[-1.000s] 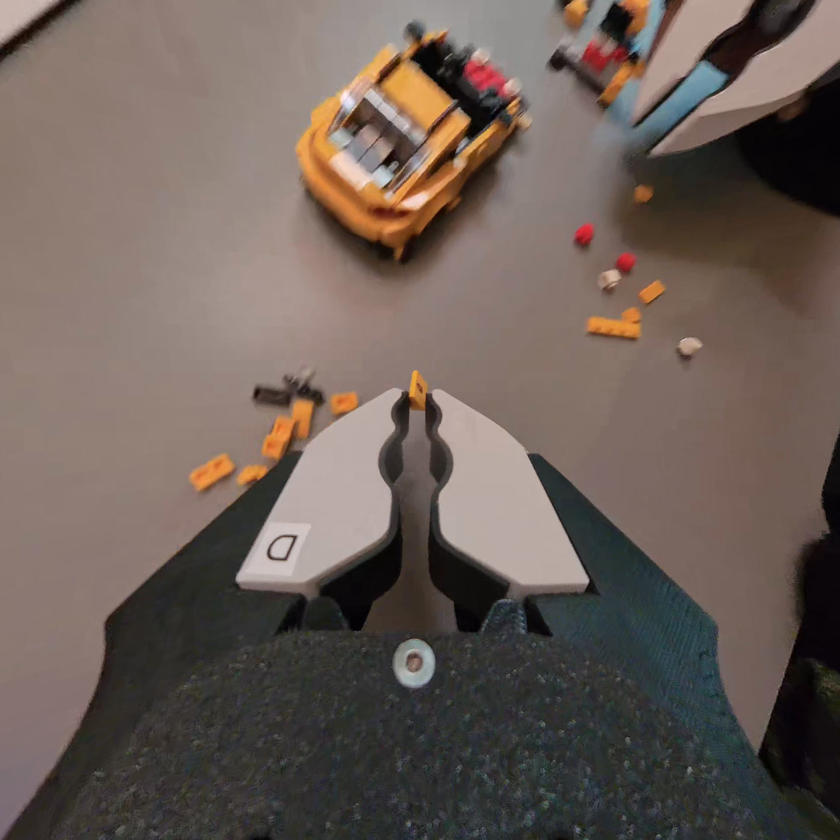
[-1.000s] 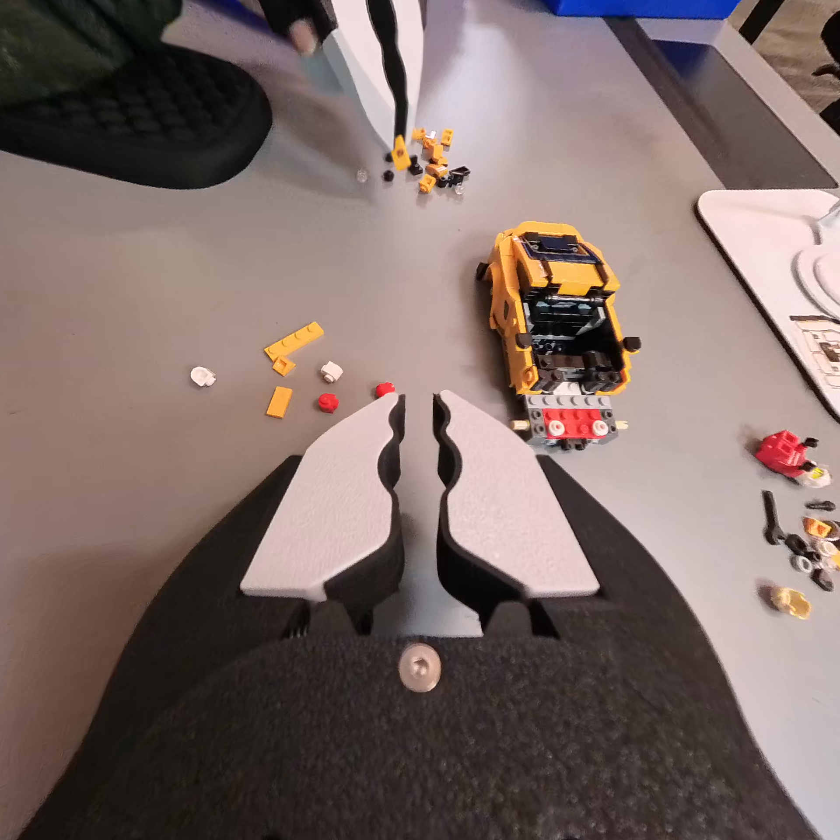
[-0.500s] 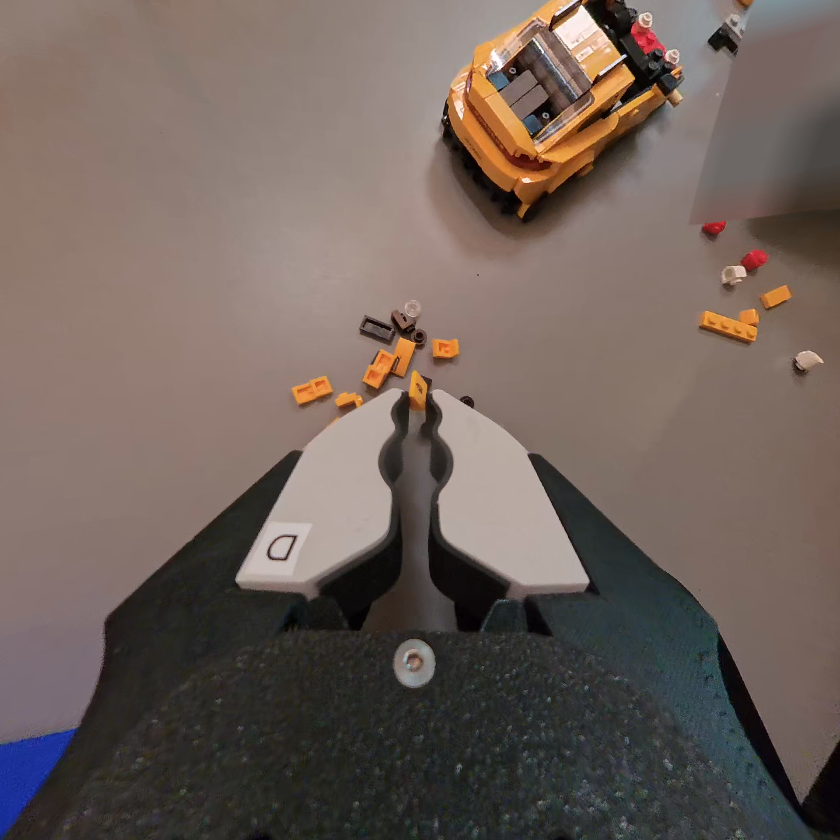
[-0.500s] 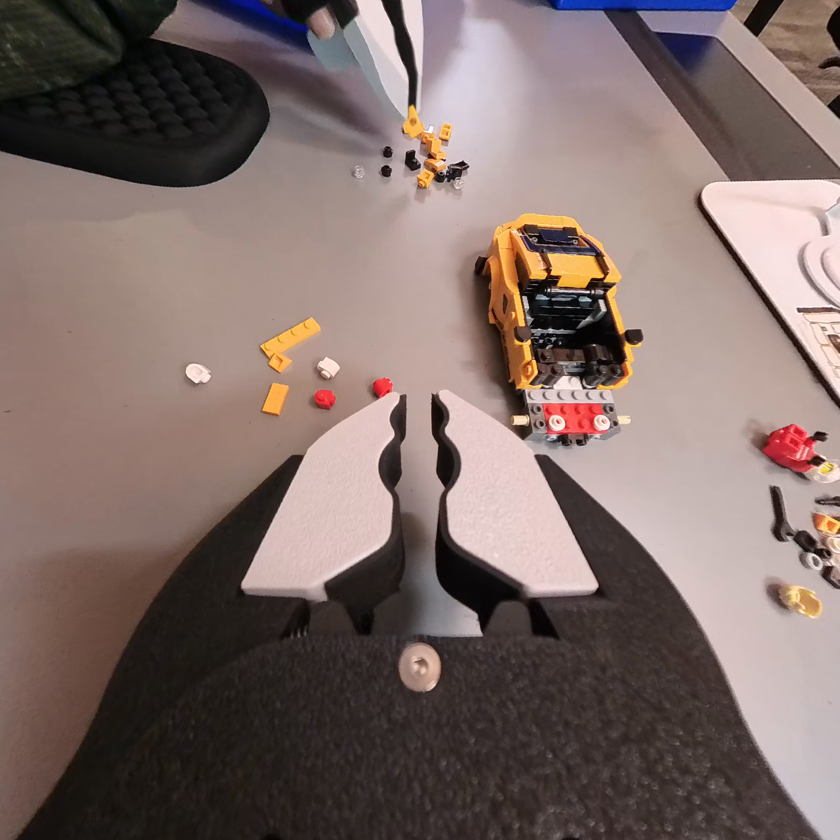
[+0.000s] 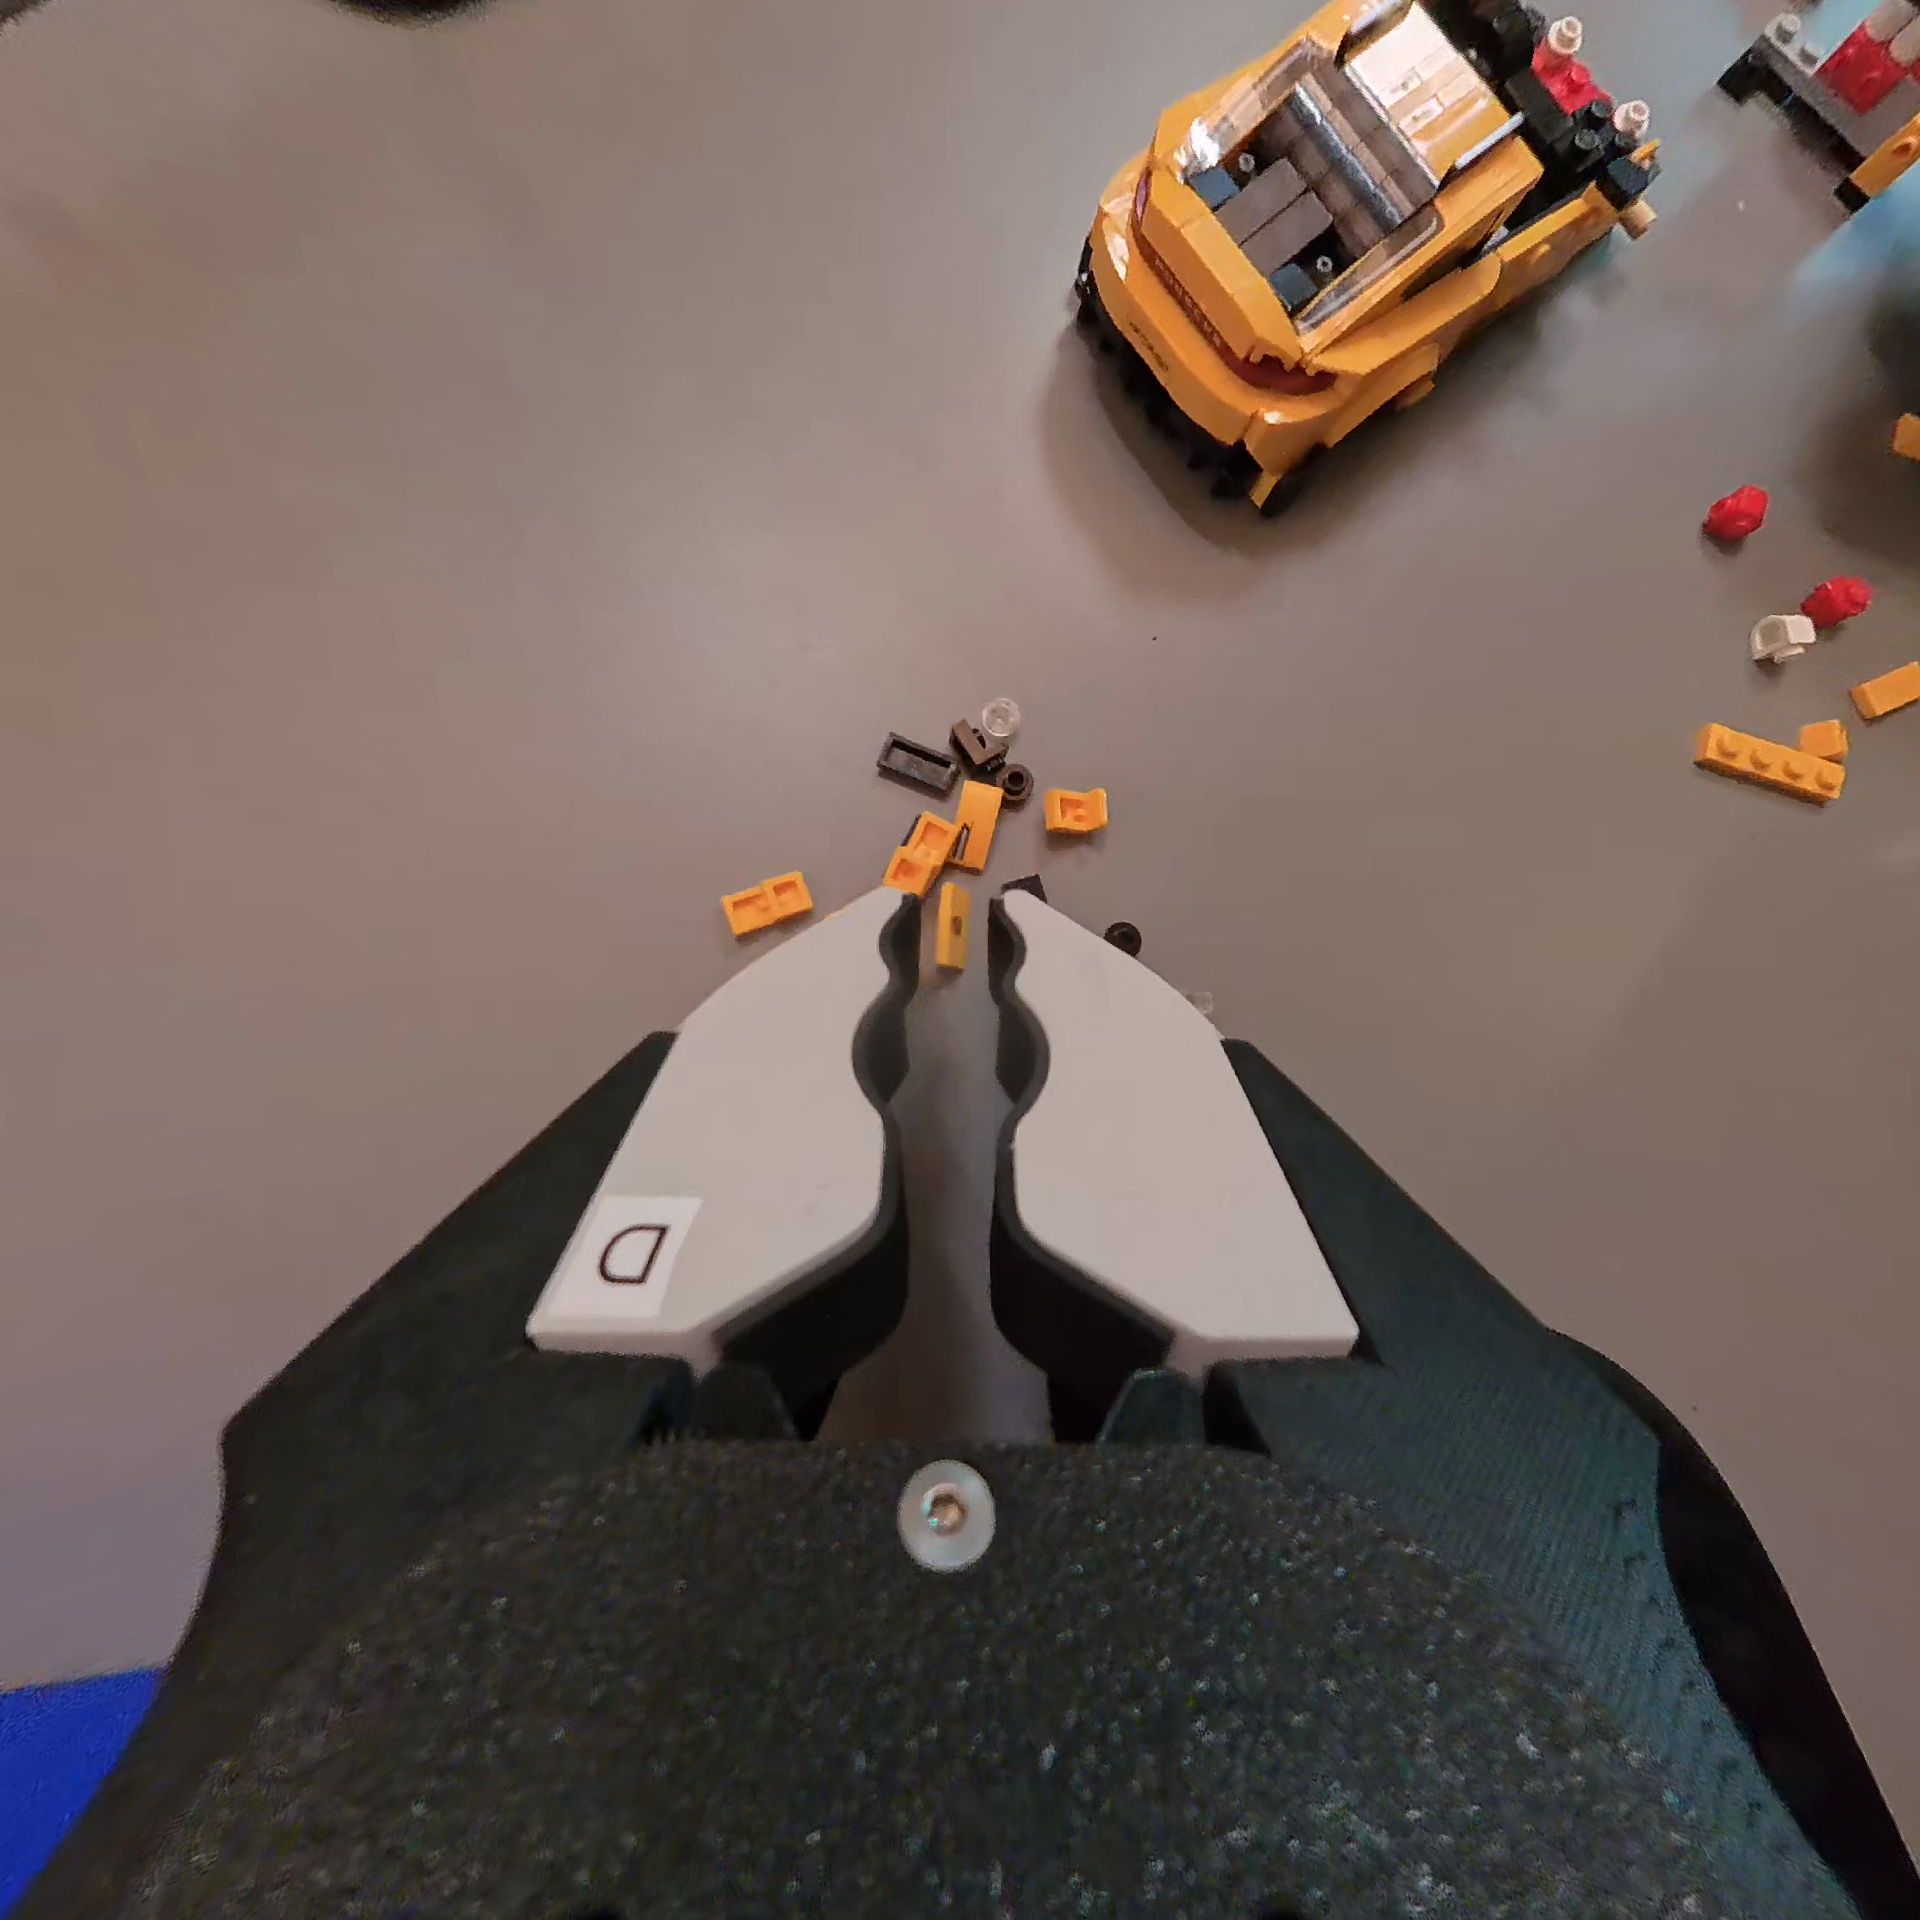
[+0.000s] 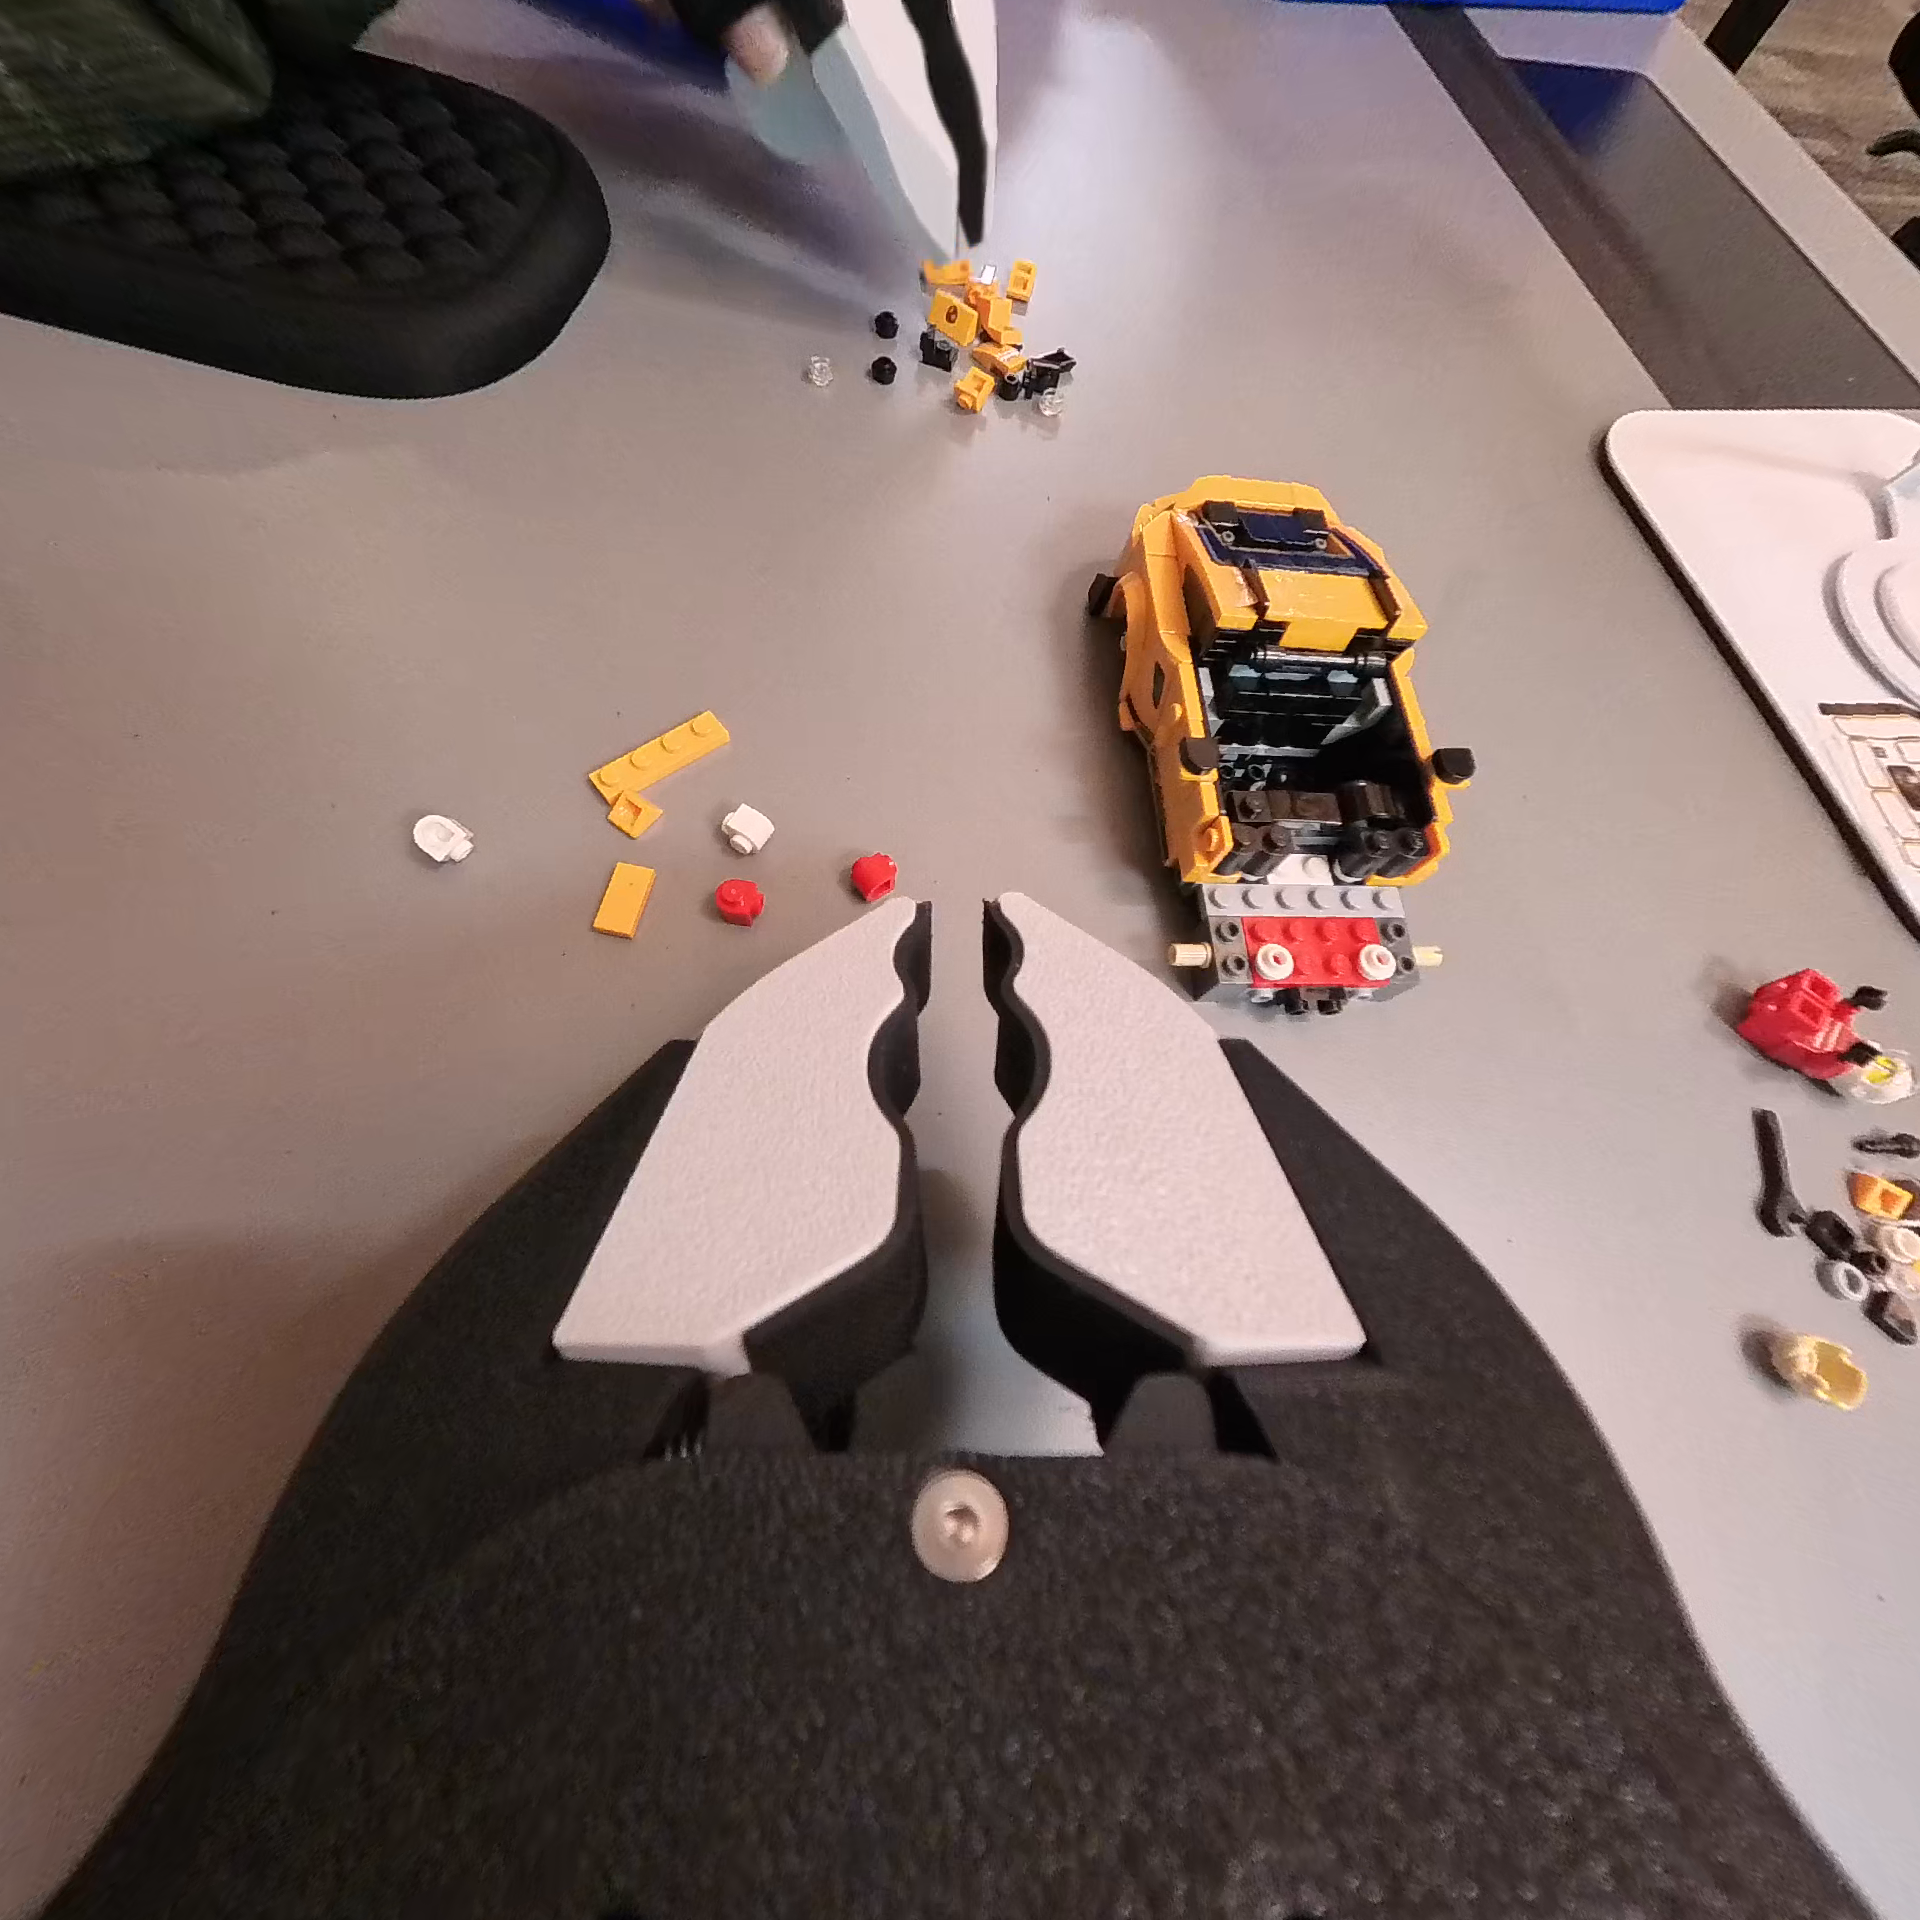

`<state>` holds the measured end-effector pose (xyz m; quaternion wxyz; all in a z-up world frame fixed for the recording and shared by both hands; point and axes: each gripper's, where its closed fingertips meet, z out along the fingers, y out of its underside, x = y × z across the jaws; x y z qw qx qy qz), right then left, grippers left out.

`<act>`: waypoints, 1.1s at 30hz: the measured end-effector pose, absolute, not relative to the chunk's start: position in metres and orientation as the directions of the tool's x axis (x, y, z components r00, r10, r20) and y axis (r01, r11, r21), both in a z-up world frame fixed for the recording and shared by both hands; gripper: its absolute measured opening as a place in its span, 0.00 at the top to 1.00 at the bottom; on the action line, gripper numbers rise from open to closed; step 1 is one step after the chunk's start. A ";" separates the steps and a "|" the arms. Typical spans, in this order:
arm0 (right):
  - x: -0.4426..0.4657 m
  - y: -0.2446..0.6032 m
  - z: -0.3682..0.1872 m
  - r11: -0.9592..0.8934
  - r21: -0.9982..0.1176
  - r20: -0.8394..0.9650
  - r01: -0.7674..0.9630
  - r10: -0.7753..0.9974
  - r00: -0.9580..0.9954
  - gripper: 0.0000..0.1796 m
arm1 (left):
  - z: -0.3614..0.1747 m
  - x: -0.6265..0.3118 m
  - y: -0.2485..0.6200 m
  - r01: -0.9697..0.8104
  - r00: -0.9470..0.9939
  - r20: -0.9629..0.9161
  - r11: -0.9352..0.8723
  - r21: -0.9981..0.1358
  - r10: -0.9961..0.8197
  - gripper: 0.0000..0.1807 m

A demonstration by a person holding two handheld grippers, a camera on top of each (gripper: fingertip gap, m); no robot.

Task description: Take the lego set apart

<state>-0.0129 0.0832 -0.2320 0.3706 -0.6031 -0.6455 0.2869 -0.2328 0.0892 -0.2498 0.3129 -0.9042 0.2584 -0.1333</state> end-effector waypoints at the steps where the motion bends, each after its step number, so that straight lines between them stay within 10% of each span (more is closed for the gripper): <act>1: -0.013 0.083 -0.232 0.107 -0.818 0.132 0.566 0.991 0.003 0.95 | -0.246 -0.235 0.090 -0.378 0.835 0.070 -0.662 -0.647 -0.546 0.94; 18: -0.013 0.084 -0.232 0.107 -0.819 0.132 0.563 0.991 0.004 0.95 | -0.226 -0.238 0.083 -0.429 0.847 -0.038 -0.641 -0.636 -0.530 0.99; 23: -0.013 0.085 -0.229 0.096 -0.828 0.124 0.552 0.992 0.014 0.95 | -0.158 -0.324 0.047 -0.310 0.951 -0.237 -0.645 -0.698 -0.200 0.99; 33: -0.013 0.087 -0.228 0.099 -0.825 0.142 0.557 0.989 0.035 0.96 | -0.206 -0.430 0.014 -0.110 0.972 -0.229 -0.751 -0.652 0.056 0.89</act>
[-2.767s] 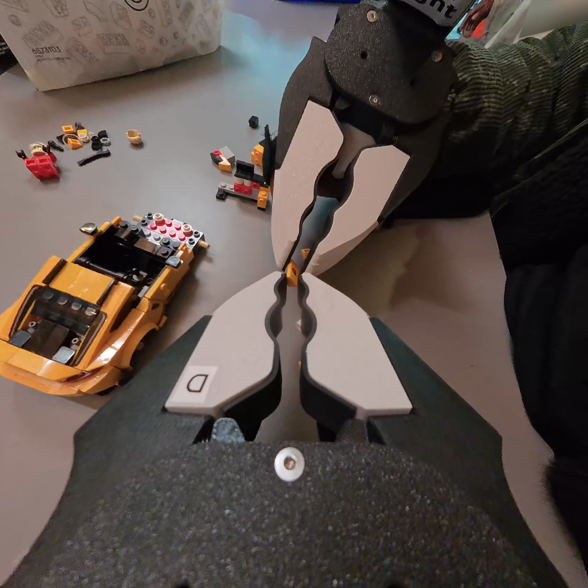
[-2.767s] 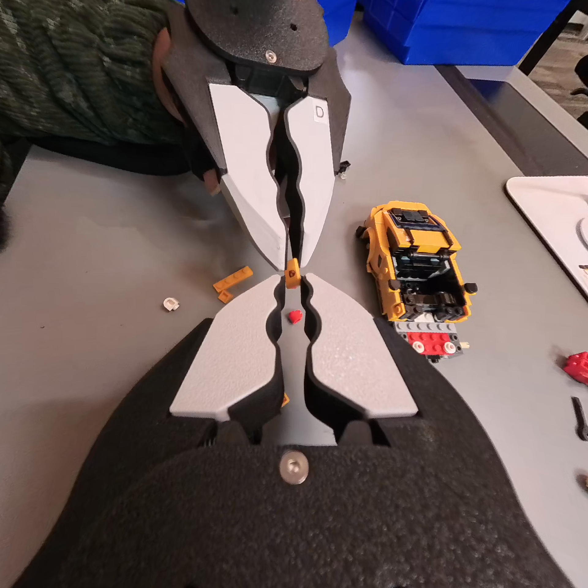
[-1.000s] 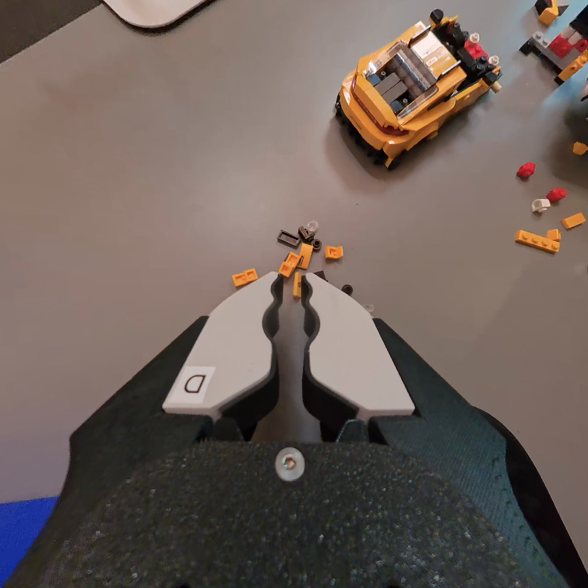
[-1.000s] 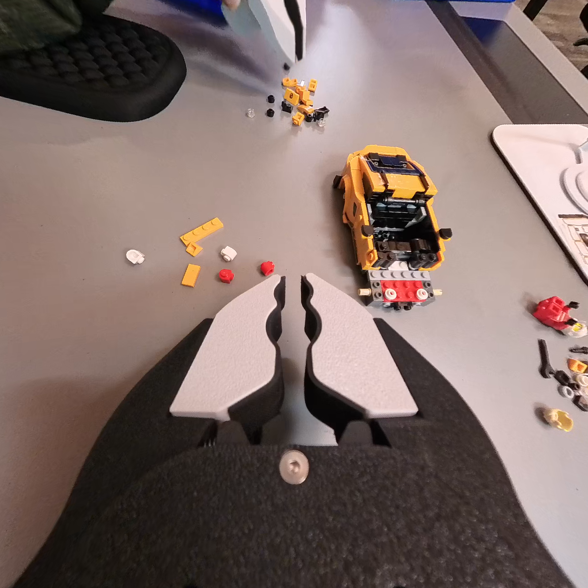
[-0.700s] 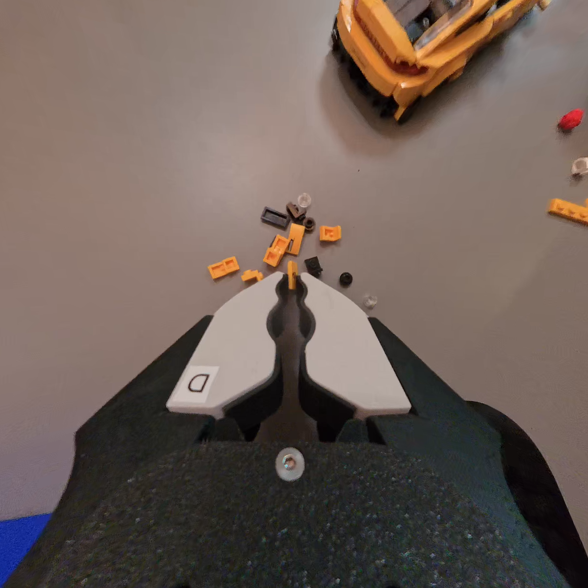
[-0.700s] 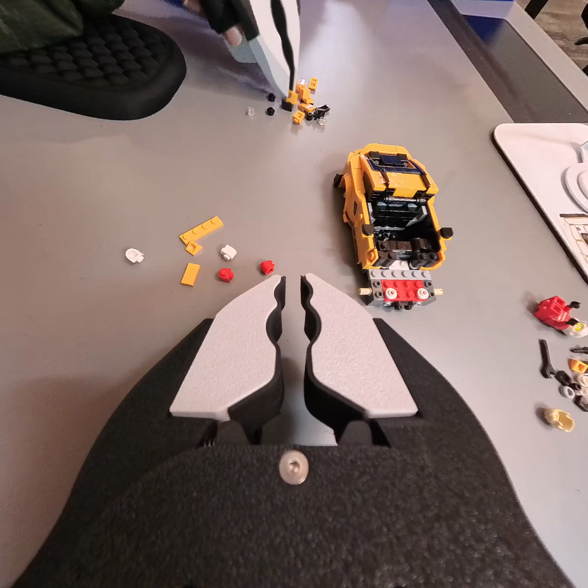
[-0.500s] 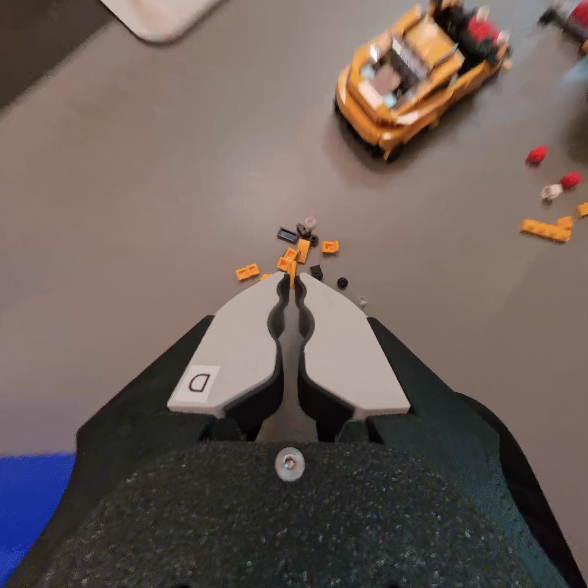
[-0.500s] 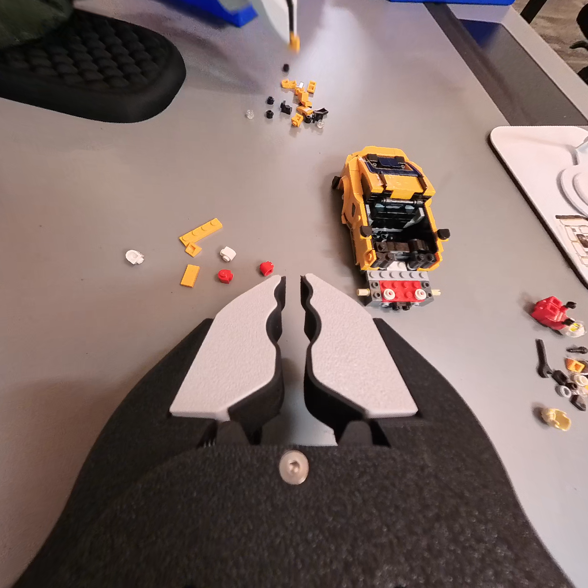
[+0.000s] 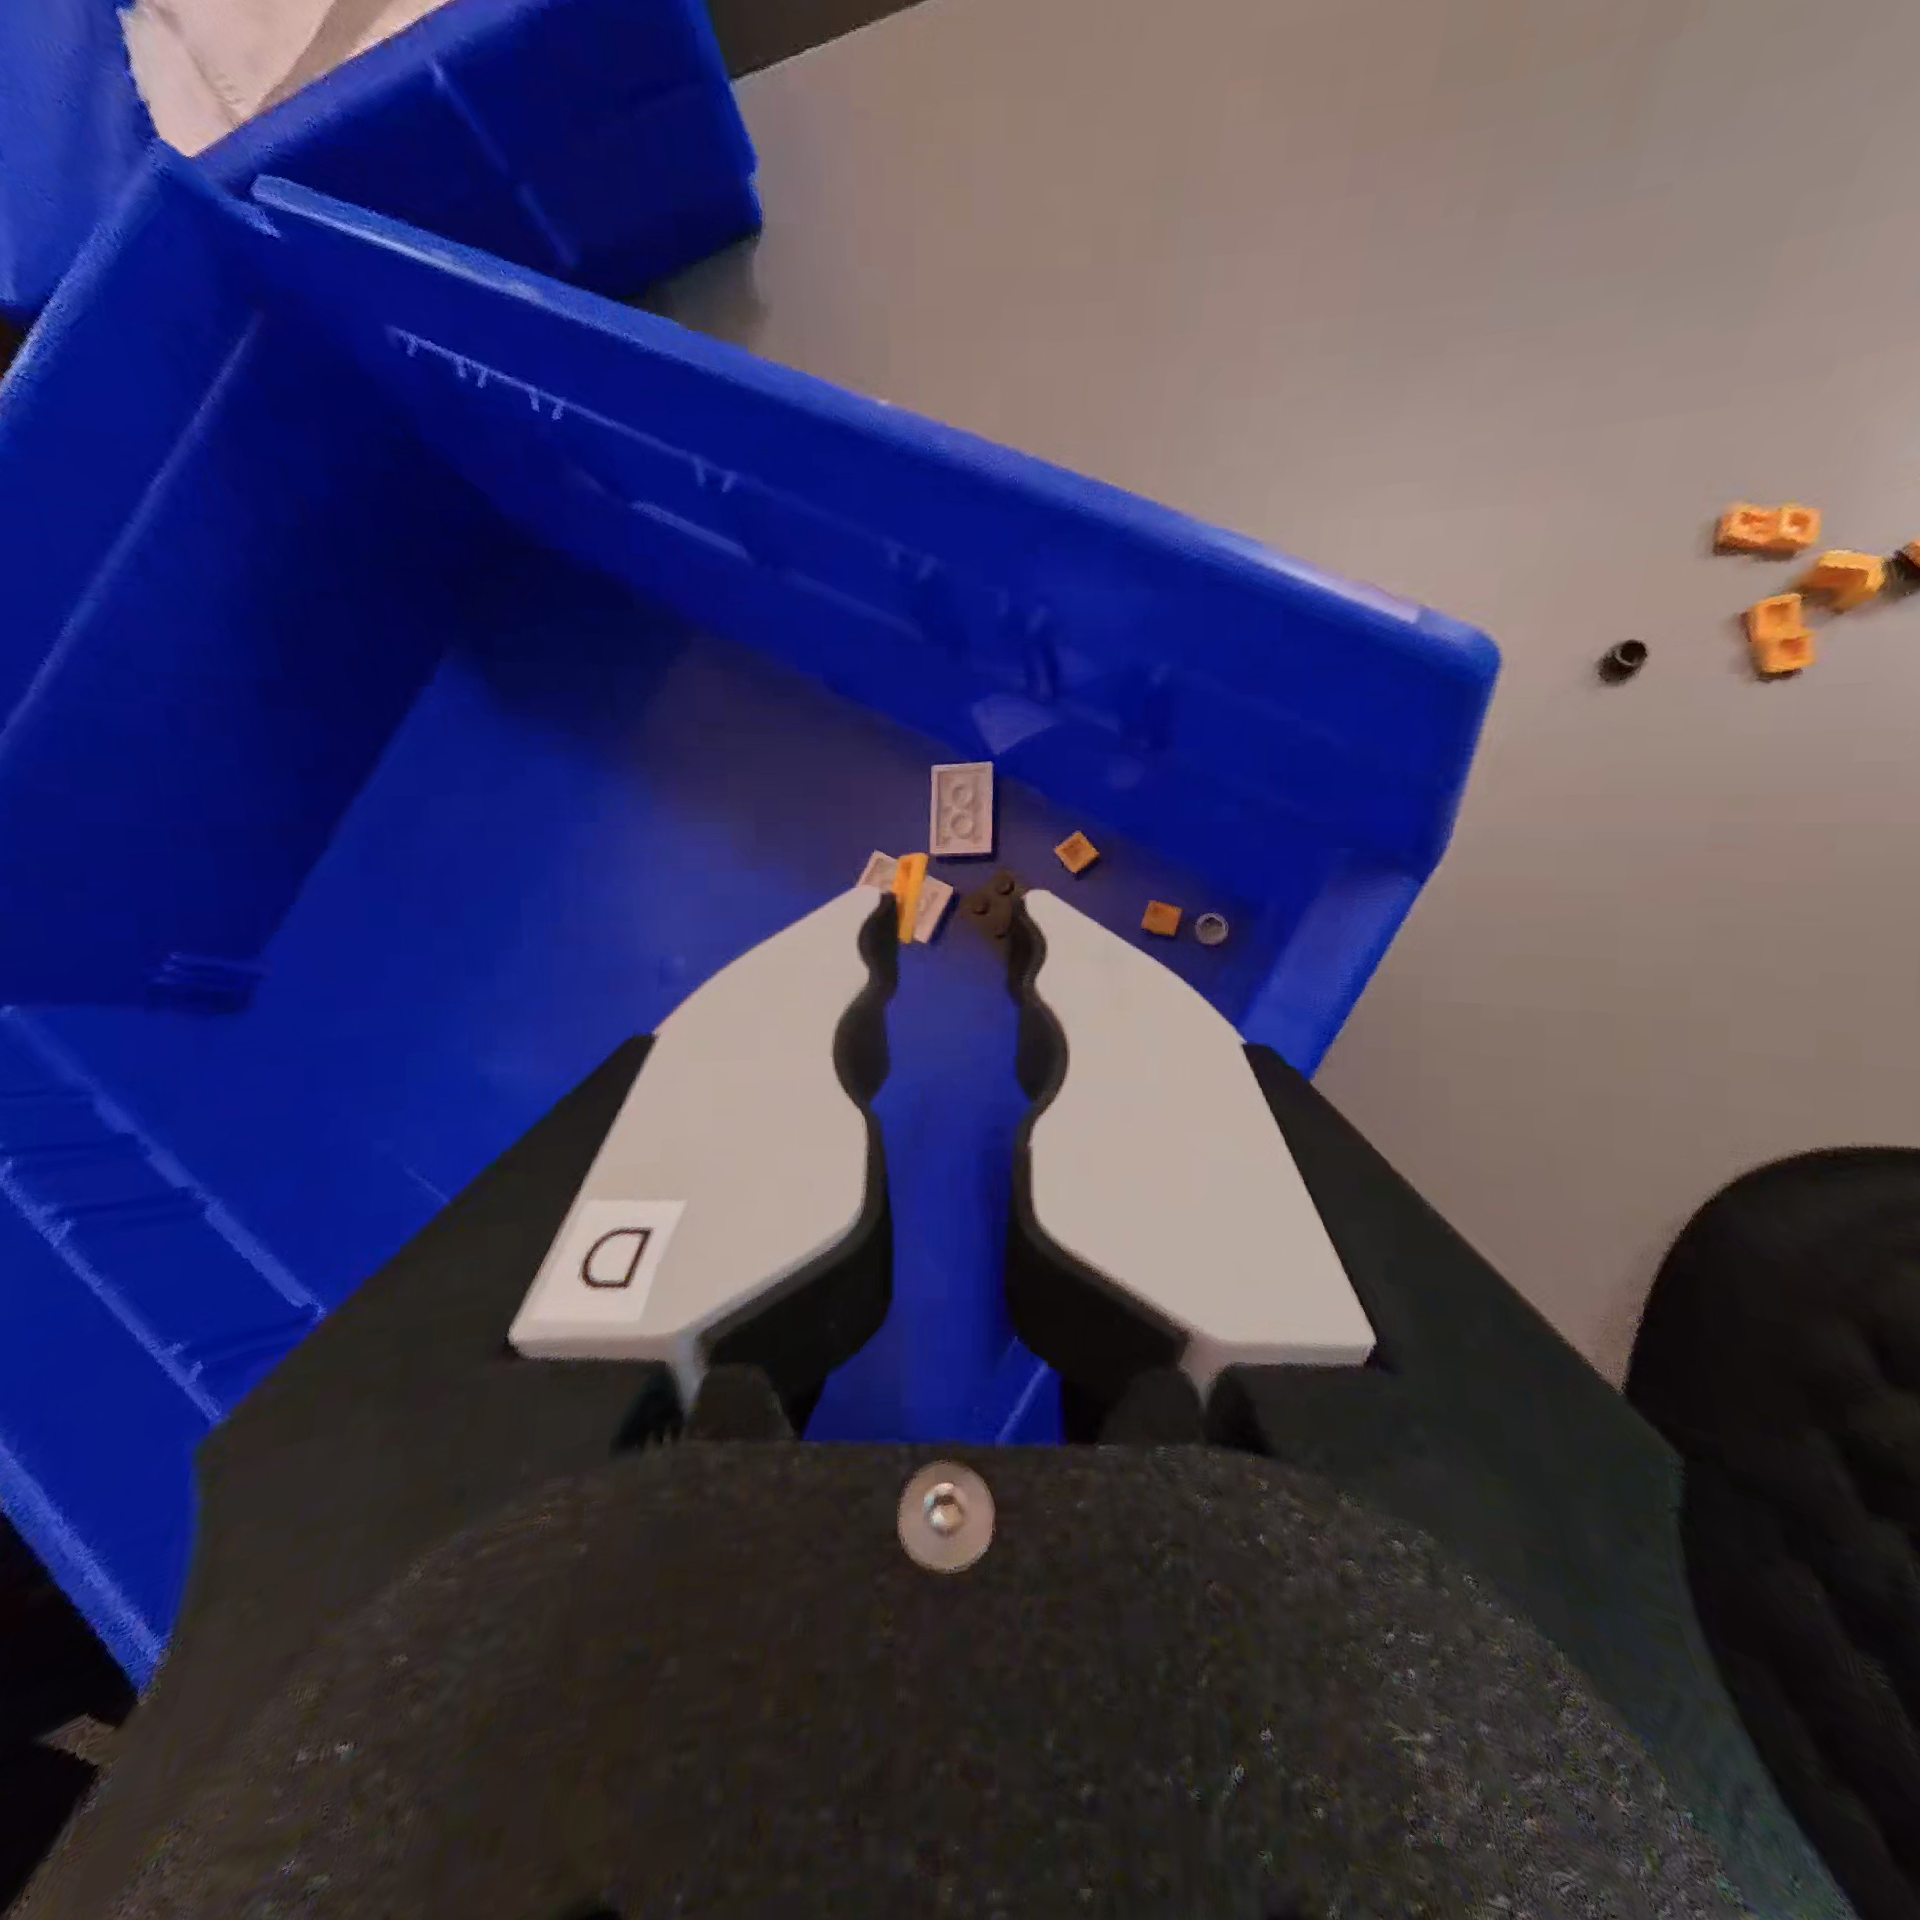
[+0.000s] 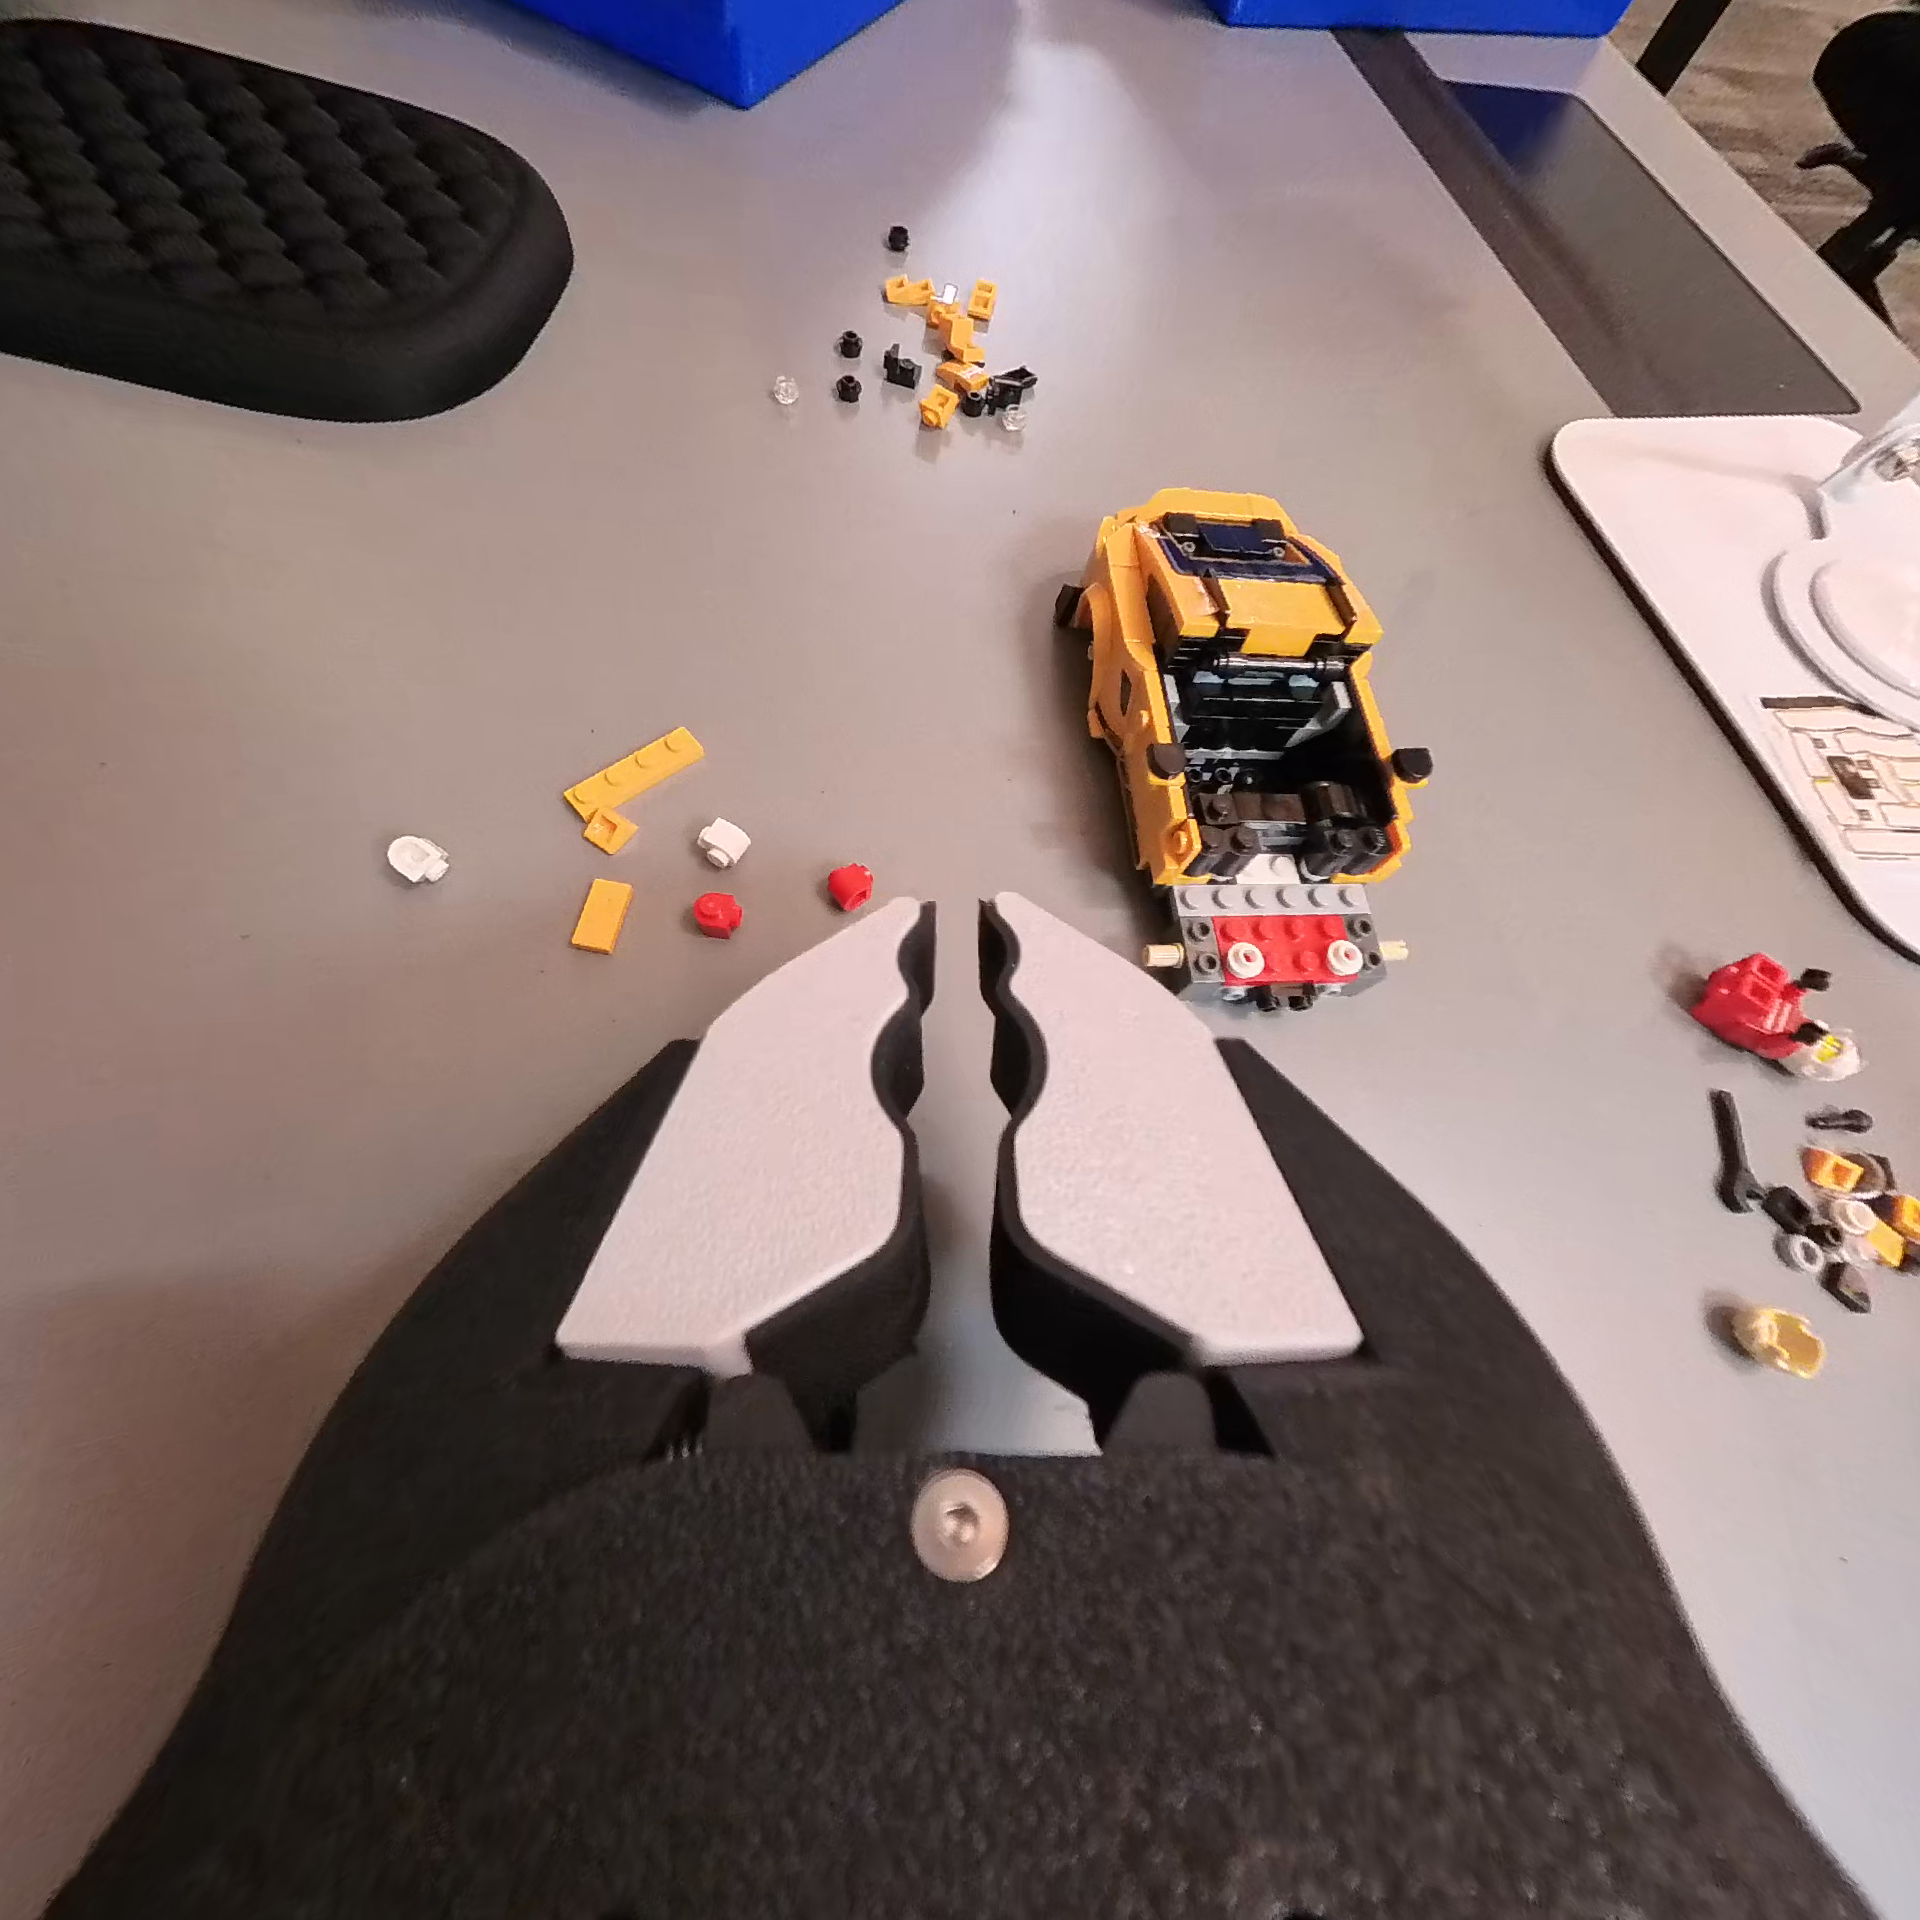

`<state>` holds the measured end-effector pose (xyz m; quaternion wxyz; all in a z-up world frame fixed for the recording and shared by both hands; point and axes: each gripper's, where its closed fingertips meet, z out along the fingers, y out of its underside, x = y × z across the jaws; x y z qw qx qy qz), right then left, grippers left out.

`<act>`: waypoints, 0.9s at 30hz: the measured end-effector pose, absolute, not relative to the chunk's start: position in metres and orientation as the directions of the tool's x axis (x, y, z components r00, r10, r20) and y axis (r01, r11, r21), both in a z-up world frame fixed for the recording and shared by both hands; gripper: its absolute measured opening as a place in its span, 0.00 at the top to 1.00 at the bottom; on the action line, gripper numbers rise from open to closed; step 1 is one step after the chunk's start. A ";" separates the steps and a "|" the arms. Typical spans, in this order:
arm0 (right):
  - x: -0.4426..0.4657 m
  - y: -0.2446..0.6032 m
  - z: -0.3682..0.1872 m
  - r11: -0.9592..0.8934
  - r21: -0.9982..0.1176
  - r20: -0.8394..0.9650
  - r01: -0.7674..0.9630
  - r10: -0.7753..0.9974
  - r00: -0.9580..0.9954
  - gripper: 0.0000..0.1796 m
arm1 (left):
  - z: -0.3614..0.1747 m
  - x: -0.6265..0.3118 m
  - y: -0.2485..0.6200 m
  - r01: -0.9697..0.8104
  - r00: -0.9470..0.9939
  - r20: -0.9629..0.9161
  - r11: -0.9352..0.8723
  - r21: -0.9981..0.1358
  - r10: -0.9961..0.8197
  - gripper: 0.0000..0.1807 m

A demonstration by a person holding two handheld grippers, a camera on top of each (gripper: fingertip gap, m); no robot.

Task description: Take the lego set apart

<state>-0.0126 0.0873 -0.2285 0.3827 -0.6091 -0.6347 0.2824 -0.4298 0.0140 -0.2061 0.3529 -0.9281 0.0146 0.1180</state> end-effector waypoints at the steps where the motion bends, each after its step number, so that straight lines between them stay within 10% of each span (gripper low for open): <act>1: -0.013 0.088 -0.229 0.097 -0.824 0.142 0.558 0.989 0.038 0.96 | -0.206 -0.432 0.015 -0.108 0.969 -0.235 -0.741 -0.663 0.069 0.87; 9: -0.012 0.089 -0.230 0.096 -0.823 0.143 0.560 0.989 0.042 0.96 | -0.188 -0.416 0.024 -0.174 0.959 -0.279 -0.664 -0.727 0.054 0.84; 20: -0.010 0.091 -0.224 0.081 -0.835 0.136 0.544 0.989 0.061 0.96 | -0.202 -0.146 0.045 -0.559 0.640 -0.148 -0.324 -0.763 -0.754 0.91; 27: -0.007 0.094 -0.220 0.089 -0.838 0.152 0.538 0.986 0.073 0.96 | -0.262 -0.065 0.020 -0.662 0.471 0.087 -0.417 -0.623 -0.878 0.78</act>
